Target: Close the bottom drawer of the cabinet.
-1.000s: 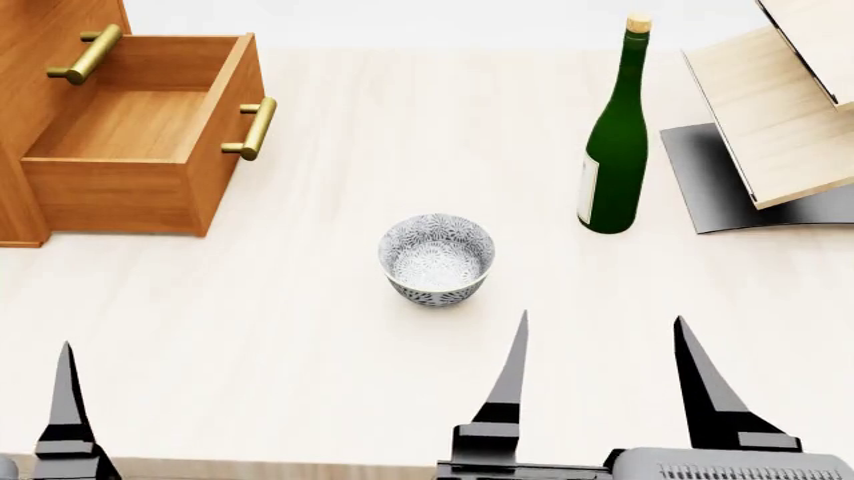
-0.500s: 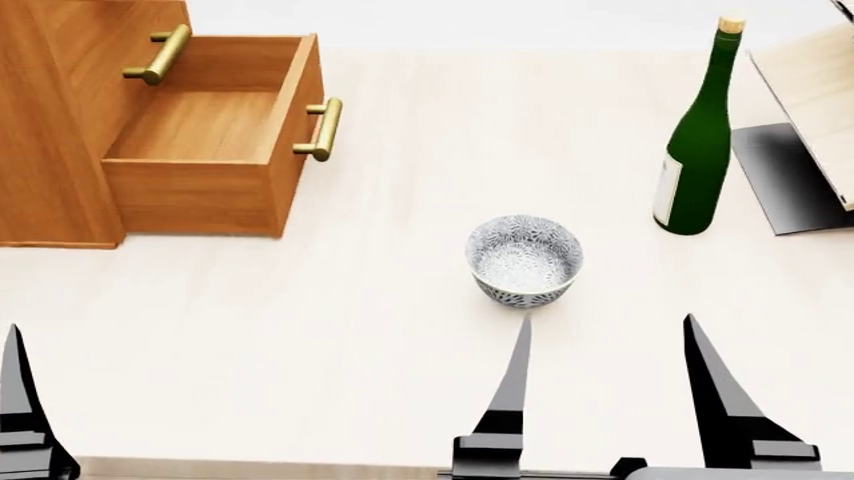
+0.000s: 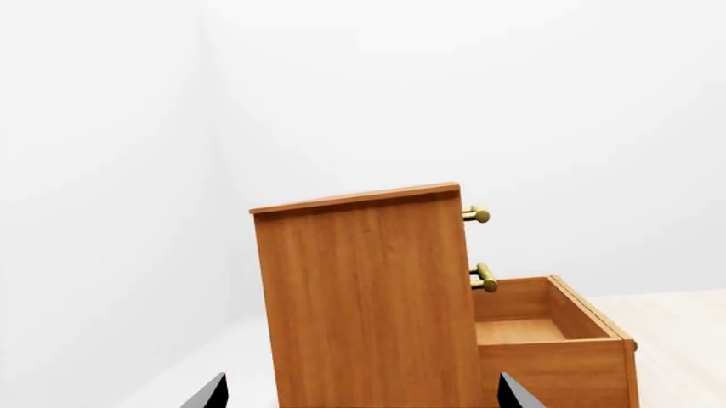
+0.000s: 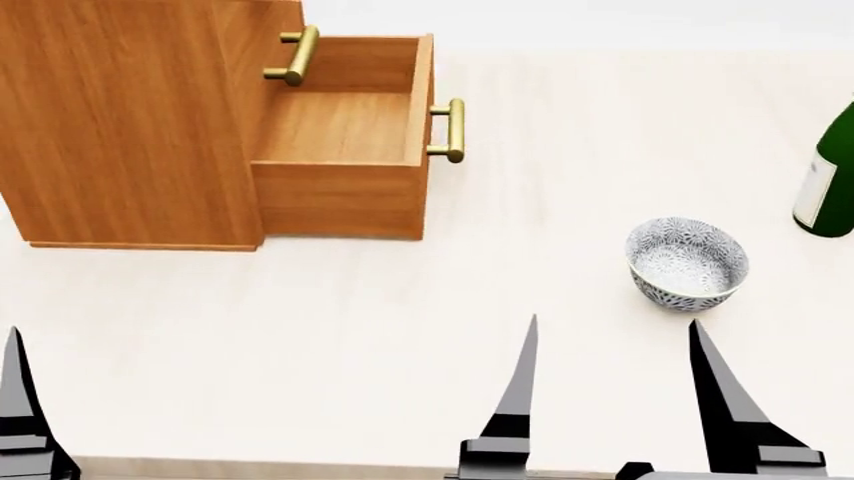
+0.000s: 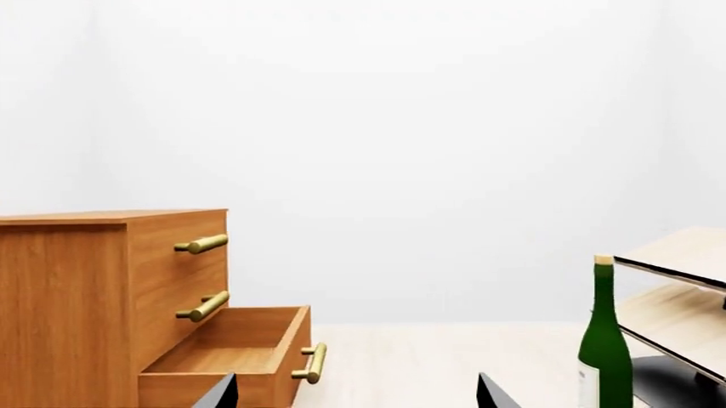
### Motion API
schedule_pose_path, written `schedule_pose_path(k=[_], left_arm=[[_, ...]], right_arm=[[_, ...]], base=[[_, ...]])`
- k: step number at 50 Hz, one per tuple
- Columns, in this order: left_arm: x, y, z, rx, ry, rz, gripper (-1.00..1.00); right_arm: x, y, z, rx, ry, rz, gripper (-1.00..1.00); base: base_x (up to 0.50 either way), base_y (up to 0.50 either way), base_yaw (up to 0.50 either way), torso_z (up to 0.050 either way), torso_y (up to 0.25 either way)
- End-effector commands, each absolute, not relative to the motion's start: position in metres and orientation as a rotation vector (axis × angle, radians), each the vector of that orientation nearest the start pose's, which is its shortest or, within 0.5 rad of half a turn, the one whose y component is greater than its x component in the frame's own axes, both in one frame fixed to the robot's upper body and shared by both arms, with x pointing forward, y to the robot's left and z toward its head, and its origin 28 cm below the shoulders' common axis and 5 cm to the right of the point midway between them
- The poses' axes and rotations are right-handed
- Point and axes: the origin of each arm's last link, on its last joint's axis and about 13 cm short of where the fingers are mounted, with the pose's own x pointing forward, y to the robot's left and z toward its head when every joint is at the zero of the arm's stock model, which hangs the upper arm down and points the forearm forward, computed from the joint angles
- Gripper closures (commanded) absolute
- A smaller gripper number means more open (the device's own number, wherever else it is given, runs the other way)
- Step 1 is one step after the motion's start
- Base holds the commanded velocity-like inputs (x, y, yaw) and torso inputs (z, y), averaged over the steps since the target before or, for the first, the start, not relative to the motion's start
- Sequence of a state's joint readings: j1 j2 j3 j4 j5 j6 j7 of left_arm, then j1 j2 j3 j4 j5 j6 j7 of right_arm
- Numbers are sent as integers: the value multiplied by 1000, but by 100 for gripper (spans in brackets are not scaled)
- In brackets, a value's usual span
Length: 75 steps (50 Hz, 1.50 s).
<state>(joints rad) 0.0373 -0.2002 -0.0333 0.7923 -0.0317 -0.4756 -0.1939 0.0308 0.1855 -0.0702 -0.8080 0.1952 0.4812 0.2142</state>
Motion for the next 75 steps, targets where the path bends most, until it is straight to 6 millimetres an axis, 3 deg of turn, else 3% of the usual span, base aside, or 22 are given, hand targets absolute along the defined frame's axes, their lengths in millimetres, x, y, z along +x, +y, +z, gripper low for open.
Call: schedule_pose_path(k=[1,32,42,52,75], left_arm=[[176,237,137,157,-294,173,-100],[177,235,135,166,-279,131,-100],[177,233,133,171,-262,96,-100],[178,232,132,180,-262,94,-100],[176,231,128,186,-251,86,-100]], right_arm=[[182,-101,148,20,-329,-1,-100],[182,-104,149,41,-325,-26,-100],[188,-106,147,8,-301,-130,-100],[185,-106,150,71,-298,-45,-100],[186,-107,154,69,-279,-48,-100]], base=[[0,500,0,0,0],[0,500,0,0,0],[0,12,0,0,0],[4,0,0,0,0],[496,55,0,0,0]])
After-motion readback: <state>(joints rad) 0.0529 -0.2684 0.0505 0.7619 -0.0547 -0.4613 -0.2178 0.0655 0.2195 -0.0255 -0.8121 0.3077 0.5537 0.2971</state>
